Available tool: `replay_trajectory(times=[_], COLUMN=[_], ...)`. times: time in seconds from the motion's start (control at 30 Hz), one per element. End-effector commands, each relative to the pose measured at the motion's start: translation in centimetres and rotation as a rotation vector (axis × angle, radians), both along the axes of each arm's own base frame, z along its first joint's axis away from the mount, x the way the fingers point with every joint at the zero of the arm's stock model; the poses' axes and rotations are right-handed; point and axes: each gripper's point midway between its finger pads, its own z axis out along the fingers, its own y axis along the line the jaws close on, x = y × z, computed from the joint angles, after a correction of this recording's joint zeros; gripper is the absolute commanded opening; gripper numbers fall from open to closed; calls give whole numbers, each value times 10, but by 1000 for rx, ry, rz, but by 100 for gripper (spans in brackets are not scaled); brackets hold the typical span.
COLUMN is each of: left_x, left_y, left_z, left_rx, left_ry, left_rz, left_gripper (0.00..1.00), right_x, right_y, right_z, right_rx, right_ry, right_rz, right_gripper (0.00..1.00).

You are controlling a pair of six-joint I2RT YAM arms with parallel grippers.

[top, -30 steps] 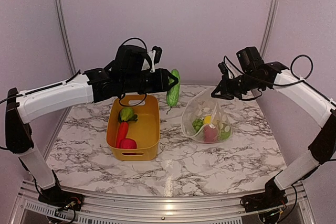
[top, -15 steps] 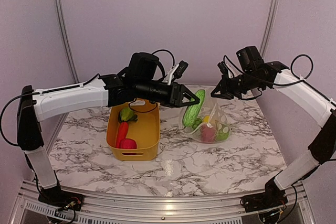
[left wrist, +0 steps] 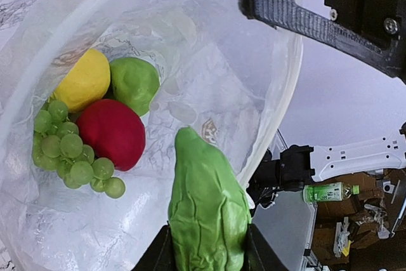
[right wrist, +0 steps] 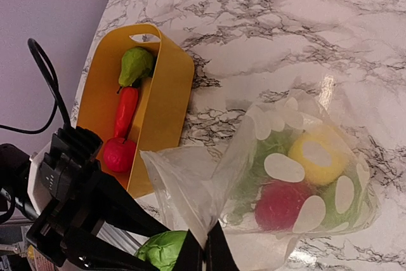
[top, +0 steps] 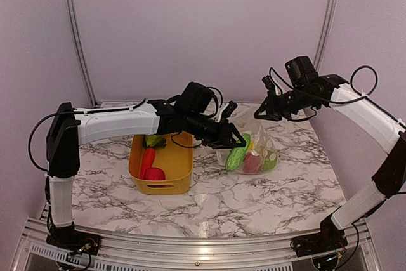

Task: Place the food in the zip-top bag and seal the zipper
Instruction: Place the fake vegetable in the zipper food storage bag.

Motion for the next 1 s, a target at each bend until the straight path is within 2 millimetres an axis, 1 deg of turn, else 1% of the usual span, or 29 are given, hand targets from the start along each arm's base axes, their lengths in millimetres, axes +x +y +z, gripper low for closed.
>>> replay_trajectory(times=[0.0, 0.2, 0.33, 0.47, 0.53, 0.67, 0.73, 0.8, 0.9, 0.97], left_x=[20, 45, 58, 72, 78, 87, 89, 90, 90, 86], left_y=[-3, -16, -24, -27, -30, -28, -27, -29, -30, -34], left_z=[-5, -11, -16, -15, -12, -14, -16, -16, -18, -23], left_rx=[34, 14, 2, -27, -46, -44, -37, -44, -38, -32], left_ry=[52, 144, 220, 289, 325, 385, 391, 395, 426, 470], left_rz=[83, 181, 246, 341, 383, 488, 542, 577, 630, 630], left_gripper=[20, 21, 21, 22, 24, 25, 25, 26, 36, 46], right_x=[-3, -6, -7, -9, -10, -10, -9, -9, -9, -8], right_y=[9, 12, 12, 14, 16, 18, 19, 20, 20, 20], right_z=[17, 16, 18, 19, 21, 22, 24, 24, 23, 24], right_rx=[31, 38, 41, 65, 89, 105, 113, 120, 124, 125], right_ry=[-28, -19, -23, -17, -13, -11, -12, -10, -9, -11], right_rz=[25, 38, 40, 37, 36, 31, 29, 30, 29, 27], right_gripper=[0, 0, 0, 0, 0, 0, 0, 0, 0, 0])
